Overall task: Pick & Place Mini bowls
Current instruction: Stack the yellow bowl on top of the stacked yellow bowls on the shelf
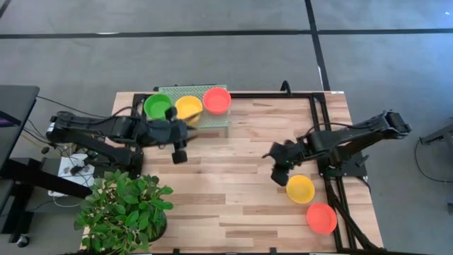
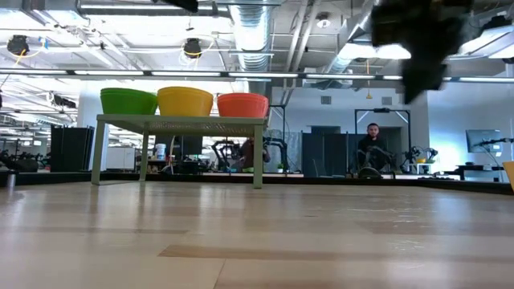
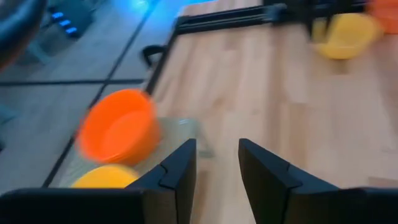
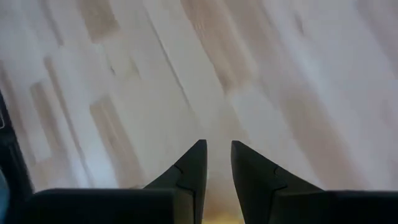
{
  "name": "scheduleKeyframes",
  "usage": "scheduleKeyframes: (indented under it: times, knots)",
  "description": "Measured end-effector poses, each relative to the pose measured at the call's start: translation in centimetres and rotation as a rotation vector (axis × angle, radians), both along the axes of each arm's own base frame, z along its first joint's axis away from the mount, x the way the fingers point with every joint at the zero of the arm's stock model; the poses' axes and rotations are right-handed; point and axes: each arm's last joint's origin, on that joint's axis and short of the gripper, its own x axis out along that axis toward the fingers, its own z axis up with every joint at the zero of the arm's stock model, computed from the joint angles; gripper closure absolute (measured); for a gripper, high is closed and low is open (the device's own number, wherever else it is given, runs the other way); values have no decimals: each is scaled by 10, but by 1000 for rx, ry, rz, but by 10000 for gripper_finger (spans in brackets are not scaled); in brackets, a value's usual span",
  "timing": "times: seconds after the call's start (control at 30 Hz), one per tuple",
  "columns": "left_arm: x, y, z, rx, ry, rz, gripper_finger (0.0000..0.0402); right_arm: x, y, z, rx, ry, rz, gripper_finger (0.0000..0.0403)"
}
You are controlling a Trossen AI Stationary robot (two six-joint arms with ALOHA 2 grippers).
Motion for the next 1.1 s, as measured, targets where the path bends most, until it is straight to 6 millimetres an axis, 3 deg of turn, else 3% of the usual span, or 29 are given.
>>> scheduleKeyframes:
  times: [0.17,0.33,0.67,0.83,1.1]
  knots:
    - [12,-24,-11,-12,11,-109,280,-18,22,-7,83,163,-171,334]
    - [27,-35,-32,-15,2,-136,280,-29,41,-20,61,313,-246,334]
    - [44,-41,-59,-3,52,-138,280,-16,89,-47,222,347,-369,334]
    - [44,-41,-59,-4,48,-138,280,-13,96,-60,211,389,-404,334]
    - [45,-41,-58,-8,31,-138,280,-18,91,-50,210,372,-406,334]
